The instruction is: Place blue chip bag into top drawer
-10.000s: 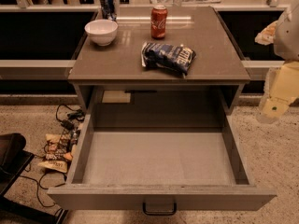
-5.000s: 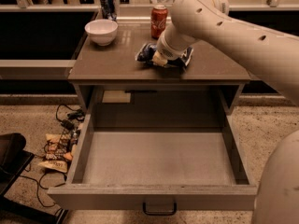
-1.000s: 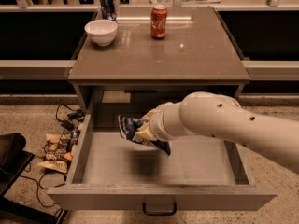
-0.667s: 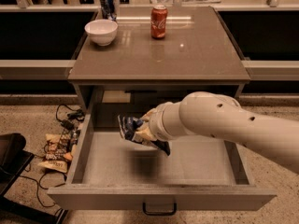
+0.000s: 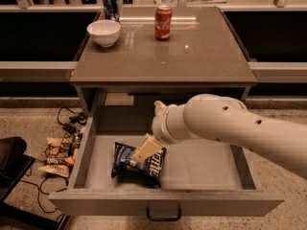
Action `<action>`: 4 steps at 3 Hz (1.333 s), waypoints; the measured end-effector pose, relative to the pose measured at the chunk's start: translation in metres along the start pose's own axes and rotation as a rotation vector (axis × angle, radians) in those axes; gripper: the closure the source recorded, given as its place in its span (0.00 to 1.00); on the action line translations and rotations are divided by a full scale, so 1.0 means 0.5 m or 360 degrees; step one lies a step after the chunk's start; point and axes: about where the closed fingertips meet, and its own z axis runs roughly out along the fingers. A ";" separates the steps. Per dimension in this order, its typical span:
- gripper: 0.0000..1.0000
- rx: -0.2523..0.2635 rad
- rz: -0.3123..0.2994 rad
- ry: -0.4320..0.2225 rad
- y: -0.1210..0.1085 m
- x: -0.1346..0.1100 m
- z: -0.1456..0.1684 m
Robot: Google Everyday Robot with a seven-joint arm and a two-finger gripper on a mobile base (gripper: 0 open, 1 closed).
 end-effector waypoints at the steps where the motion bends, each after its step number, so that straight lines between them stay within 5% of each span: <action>1: 0.00 -0.0003 -0.0006 0.0003 -0.001 -0.003 -0.003; 2: 0.00 -0.0025 -0.0066 0.0057 -0.017 -0.016 -0.044; 4: 0.00 0.0043 -0.0355 0.0290 -0.149 -0.090 -0.239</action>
Offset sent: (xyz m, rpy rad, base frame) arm -0.0024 -0.0487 0.0958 -0.2084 0.0128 0.1237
